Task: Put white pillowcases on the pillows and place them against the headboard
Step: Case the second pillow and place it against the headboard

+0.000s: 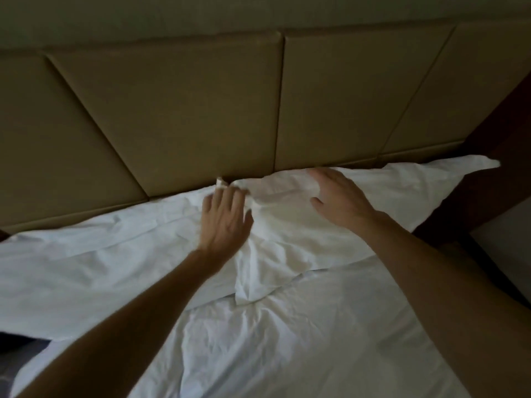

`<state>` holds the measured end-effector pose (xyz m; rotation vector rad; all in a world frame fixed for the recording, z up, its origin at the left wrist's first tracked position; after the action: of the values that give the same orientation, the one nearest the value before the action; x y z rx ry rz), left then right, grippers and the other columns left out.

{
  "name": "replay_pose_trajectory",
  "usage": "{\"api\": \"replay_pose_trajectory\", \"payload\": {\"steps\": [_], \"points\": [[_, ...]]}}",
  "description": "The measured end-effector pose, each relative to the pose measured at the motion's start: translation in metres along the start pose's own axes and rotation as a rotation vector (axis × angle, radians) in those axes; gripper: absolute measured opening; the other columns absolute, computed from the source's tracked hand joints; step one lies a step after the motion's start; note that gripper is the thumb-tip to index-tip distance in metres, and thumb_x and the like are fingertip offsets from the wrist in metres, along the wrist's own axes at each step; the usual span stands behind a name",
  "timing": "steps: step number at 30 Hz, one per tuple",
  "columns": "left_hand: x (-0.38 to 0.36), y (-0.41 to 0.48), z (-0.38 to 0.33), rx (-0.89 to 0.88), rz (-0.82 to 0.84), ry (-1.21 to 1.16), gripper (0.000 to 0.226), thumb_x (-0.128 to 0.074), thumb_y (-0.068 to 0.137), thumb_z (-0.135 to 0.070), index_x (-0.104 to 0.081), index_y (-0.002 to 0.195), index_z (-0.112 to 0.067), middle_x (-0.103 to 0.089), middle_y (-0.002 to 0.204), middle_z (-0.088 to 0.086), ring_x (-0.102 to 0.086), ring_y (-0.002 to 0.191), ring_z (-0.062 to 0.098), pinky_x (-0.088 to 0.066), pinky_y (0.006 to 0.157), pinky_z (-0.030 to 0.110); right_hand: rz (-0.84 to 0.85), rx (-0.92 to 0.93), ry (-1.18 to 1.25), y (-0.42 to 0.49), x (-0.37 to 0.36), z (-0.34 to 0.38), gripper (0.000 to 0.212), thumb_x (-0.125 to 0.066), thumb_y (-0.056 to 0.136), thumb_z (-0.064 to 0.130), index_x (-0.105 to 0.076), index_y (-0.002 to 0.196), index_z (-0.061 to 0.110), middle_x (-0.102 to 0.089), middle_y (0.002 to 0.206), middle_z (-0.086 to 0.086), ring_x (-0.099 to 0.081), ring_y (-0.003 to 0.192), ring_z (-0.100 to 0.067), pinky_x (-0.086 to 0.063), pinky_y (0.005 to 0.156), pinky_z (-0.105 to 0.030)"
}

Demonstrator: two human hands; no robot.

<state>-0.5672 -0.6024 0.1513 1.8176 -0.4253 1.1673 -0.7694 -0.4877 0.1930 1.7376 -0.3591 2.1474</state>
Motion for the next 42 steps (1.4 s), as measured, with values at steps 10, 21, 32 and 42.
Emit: {"api": "replay_pose_trajectory", "payload": {"steps": [10,21,32,42], "points": [[-0.141,-0.15,-0.002,1.207,0.772,-1.062,0.068,-0.05,0.089,-0.067,-0.058,0.125,-0.01,-0.06,0.119,0.002,-0.058,0.11,0.023,-0.049,0.101,0.045,0.095,0.157,-0.175,0.057,-0.059,0.063,0.055,-0.066,0.082,0.03,-0.042,0.131,0.021,-0.054,0.119,-0.008,-0.055,0.107,-0.03,-0.044,0.085,-0.04],[-0.212,-0.097,-0.036,1.126,0.592,-0.994,0.073,-0.042,0.096,-0.058,-0.028,0.151,-0.013,-0.03,0.157,0.012,-0.033,0.141,0.032,-0.033,0.112,0.043,-0.313,0.199,-0.216,0.055,-0.053,0.063,0.016,-0.067,0.08,0.01,-0.064,0.093,0.02,-0.067,0.084,-0.004,-0.062,0.077,-0.03,-0.04,0.063,-0.035],[-0.244,-0.2,-0.027,1.469,0.492,-0.813,0.059,-0.048,0.083,-0.042,-0.047,0.13,-0.006,-0.052,0.131,0.015,-0.053,0.114,0.034,-0.049,0.096,0.047,-0.302,0.149,-0.172,0.071,-0.087,0.056,0.01,-0.063,0.092,0.025,-0.061,0.1,0.02,-0.065,0.091,-0.004,-0.062,0.082,-0.027,-0.032,0.061,-0.032],[-0.267,-0.193,-0.043,1.419,0.569,-0.808,0.095,-0.053,0.085,-0.051,-0.002,0.155,-0.013,-0.001,0.164,0.013,-0.016,0.148,0.035,-0.025,0.114,0.049,-0.424,0.139,-0.012,0.065,-0.078,0.052,0.011,-0.057,0.087,0.016,-0.061,0.095,0.022,-0.064,0.09,0.002,-0.057,0.077,-0.02,-0.029,0.057,-0.028]]}}
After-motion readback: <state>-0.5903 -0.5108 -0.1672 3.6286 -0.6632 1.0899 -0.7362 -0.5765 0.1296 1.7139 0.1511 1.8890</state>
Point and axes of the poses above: each hand's wrist, its own y-axis towards the middle knuckle, its own x-axis out of the back of the hand, z = x × y, the point moved 5 cm from there along y, towards the middle knuckle
